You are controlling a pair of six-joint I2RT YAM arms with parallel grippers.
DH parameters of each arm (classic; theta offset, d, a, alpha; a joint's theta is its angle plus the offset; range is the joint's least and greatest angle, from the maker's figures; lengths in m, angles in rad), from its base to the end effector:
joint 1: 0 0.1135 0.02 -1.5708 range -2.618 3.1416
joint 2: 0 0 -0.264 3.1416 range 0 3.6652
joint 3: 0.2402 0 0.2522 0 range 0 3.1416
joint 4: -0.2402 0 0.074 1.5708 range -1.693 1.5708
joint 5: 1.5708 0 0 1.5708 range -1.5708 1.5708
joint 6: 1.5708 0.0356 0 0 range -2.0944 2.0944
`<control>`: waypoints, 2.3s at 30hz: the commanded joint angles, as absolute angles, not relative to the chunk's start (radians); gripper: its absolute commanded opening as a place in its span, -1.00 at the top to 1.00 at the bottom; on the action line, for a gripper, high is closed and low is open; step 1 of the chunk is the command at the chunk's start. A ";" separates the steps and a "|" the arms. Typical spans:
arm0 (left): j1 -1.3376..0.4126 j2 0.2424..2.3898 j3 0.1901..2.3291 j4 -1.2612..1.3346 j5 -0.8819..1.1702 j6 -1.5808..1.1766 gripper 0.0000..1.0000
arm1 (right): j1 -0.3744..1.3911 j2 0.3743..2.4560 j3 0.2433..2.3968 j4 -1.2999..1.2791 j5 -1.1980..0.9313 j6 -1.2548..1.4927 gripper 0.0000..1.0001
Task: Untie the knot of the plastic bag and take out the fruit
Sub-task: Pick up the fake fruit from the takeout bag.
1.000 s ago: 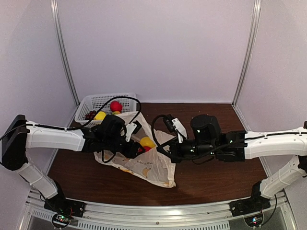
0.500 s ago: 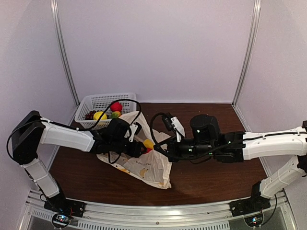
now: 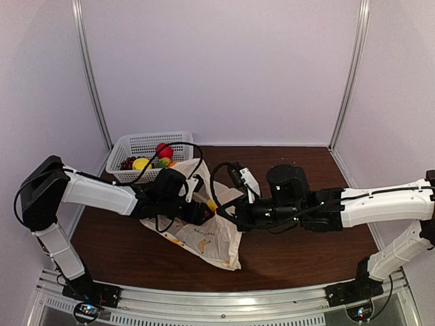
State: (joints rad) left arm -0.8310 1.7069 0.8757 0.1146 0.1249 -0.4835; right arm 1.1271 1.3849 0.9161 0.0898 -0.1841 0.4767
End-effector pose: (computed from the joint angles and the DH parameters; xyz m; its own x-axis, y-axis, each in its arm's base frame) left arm 0.2311 -0.2598 0.1627 -0.7622 0.1508 -0.6296 0.4991 0.7563 -0.4230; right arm 0.1307 0.2901 0.2755 -0.5820 -0.1737 -0.7944 -0.7809 0.3918 0.4865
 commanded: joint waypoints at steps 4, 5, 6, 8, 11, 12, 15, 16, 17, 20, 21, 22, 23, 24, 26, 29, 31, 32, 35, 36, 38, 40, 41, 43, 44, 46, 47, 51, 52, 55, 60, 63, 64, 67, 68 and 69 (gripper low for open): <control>-0.842 1.734 0.895 0.166 0.207 -0.446 -0.49 | 1.133 1.410 0.917 0.113 -0.197 0.480 1.00; -0.846 1.737 0.896 0.167 0.208 -0.445 -0.51 | 1.132 1.412 0.917 0.113 -0.198 0.481 1.00; -0.849 1.741 0.898 0.166 0.209 -0.444 -0.52 | 1.132 1.412 0.917 0.114 -0.197 0.480 1.00; -0.850 1.752 0.901 0.160 0.206 -0.446 -0.53 | 1.133 1.412 0.917 0.115 -0.197 0.481 1.00; -0.849 1.766 0.905 0.151 0.198 -0.448 -0.57 | 1.132 1.409 0.917 0.114 -0.196 0.480 1.00; -0.851 1.770 0.905 0.152 0.200 -0.449 -0.63 | 1.133 1.408 0.916 0.114 -0.196 0.479 1.00; -0.861 1.780 0.914 0.155 0.196 -0.451 -0.70 | 1.133 1.410 0.914 0.116 -0.196 0.480 1.00; -0.863 1.784 0.920 0.151 0.190 -0.450 -0.71 | 1.132 1.411 0.914 0.117 -0.196 0.480 1.00; -0.865 1.791 0.927 0.145 0.185 -0.449 -0.72 | 1.133 1.412 0.914 0.118 -0.197 0.481 1.00; -0.867 1.802 0.934 0.136 0.171 -0.447 -0.73 | 1.133 1.409 0.914 0.121 -0.197 0.480 1.00; -0.867 1.803 0.933 0.135 0.173 -0.448 -0.73 | 1.134 1.408 0.914 0.121 -0.195 0.480 1.00; -0.866 1.805 0.933 0.135 0.173 -0.448 -0.73 | 1.133 1.407 0.913 0.120 -0.195 0.479 1.00; -0.867 1.805 0.933 0.136 0.175 -0.448 -0.73 | 1.133 1.407 0.912 0.120 -0.192 0.479 1.00; -0.868 1.806 0.933 0.136 0.177 -0.449 -0.71 | 1.132 1.407 0.911 0.120 -0.191 0.480 1.00; -0.868 1.803 0.930 0.134 0.177 -0.450 -0.62 | 1.132 1.409 0.910 0.119 -0.189 0.479 1.00; -0.868 1.790 0.924 0.134 0.169 -0.458 -0.47 | 1.132 1.408 0.908 0.122 -0.189 0.481 1.00; -0.868 1.775 0.919 0.141 0.166 -0.463 -0.40 | 1.132 1.408 0.908 0.122 -0.188 0.481 1.00; -0.868 1.767 0.916 0.144 0.166 -0.464 -0.36 | 1.132 1.406 0.908 0.121 -0.187 0.480 1.00; -0.868 1.741 0.907 0.152 0.159 -0.465 -0.26 | 1.133 1.402 0.907 0.120 -0.178 0.481 1.00; -0.868 1.733 0.905 0.153 0.156 -0.465 -0.25 | 1.133 1.401 0.905 0.120 -0.177 0.480 1.00; -0.868 1.721 0.904 0.150 0.152 -0.463 -0.22 | 1.133 1.401 0.904 0.120 -0.172 0.482 1.00; -0.868 1.708 0.900 0.148 0.148 -0.463 -0.21 | 1.133 1.398 0.902 0.121 -0.169 0.483 1.00; -0.868 1.701 0.897 0.147 0.144 -0.463 -0.21 | 1.133 1.397 0.902 0.120 -0.165 0.485 1.00; -0.868 1.676 0.885 0.149 0.141 -0.455 -0.21 | 1.132 1.391 0.901 0.115 -0.140 0.490 1.00; -0.868 1.657 0.873 0.153 0.139 -0.445 -0.21 | 1.133 1.385 0.899 0.114 -0.125 0.494 1.00; -0.868 1.602 0.848 0.151 0.130 -0.415 -0.21 | 1.132 1.363 0.895 0.111 -0.088 0.502 1.00; -0.867 1.568 0.833 0.144 0.133 -0.394 -0.21 | 1.133 1.351 0.893 0.108 -0.063 0.507 1.00; -0.868 1.440 0.782 0.088 0.181 -0.328 -0.22 | 1.131 1.322 0.903 0.073 0.015 0.517 1.00; -0.868 1.395 0.769 0.072 0.194 -0.314 -0.22 | 1.128 1.320 0.905 0.068 0.035 0.522 1.00; -0.867 1.311 0.744 0.008 0.238 -0.299 -0.22 | 1.120 1.322 0.907 0.055 0.064 0.541 1.00; -0.868 1.190 0.735 -0.095 0.233 -0.317 -0.21 | 1.112 1.330 0.900 0.063 0.068 0.564 1.00; -0.866 1.115 0.747 -0.130 0.190 -0.336 -0.22 | 1.110 1.333 0.897 0.071 0.059 0.567 1.00; -0.865 1.099 0.755 -0.142 0.177 -0.341 -0.22 | 1.110 1.335 0.897 0.073 0.056 0.567 1.00; -0.860 1.068 0.788 -0.175 0.158 -0.350 -0.22 | 1.110 1.337 0.894 0.074 0.048 0.567 1.00; -0.857 1.061 0.801 -0.194 0.153 -0.355 -0.22 | 1.110 1.337 0.894 0.074 0.048 0.566 1.00; -0.851 1.056 0.815 -0.208 0.150 -0.360 -0.22 | 1.110 1.337 0.894 0.075 0.046 0.567 1.00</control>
